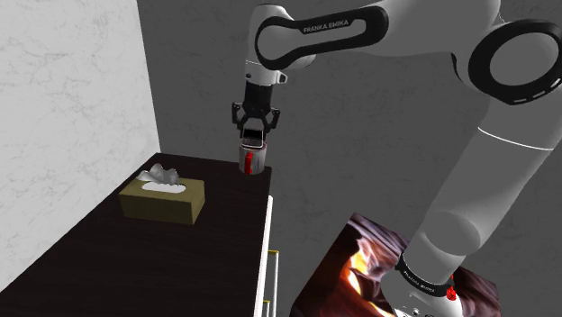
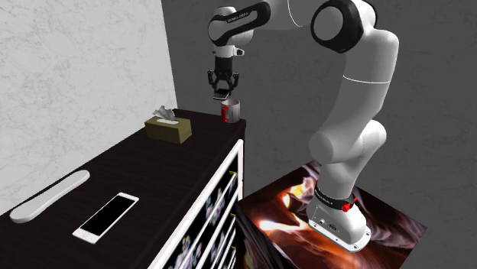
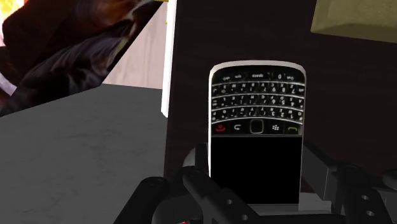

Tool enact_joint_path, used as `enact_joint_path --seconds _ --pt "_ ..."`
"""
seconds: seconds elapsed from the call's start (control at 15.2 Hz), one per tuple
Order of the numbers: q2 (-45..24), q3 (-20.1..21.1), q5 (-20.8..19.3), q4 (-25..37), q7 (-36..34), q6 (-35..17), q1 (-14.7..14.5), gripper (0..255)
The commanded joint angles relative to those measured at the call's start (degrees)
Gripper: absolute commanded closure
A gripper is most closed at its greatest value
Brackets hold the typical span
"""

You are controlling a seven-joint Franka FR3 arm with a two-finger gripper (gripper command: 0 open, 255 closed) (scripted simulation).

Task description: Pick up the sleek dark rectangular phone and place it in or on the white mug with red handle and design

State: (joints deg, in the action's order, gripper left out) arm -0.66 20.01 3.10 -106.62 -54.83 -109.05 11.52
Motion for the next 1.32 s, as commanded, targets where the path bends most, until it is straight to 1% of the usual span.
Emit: enact_joint_path --seconds 0.0,0.33,0.4,0.92,1.25 --pt "-2.7 -0.9 -0.9 3.0 1.6 0.5 0.9 255" --pt "-10.1 -3.0 -2.9 12.6 5.3 3.3 2.9 255" --pt "-10.6 -3.1 -3.0 13.3 5.5 3.5 3.0 255" --pt "-11.4 -1.8 -3.5 8.1 5.4 -2.5 4.3 255" --pt "-12.3 -1.7 -3.9 5.3 5.3 -6.1 4.4 255"
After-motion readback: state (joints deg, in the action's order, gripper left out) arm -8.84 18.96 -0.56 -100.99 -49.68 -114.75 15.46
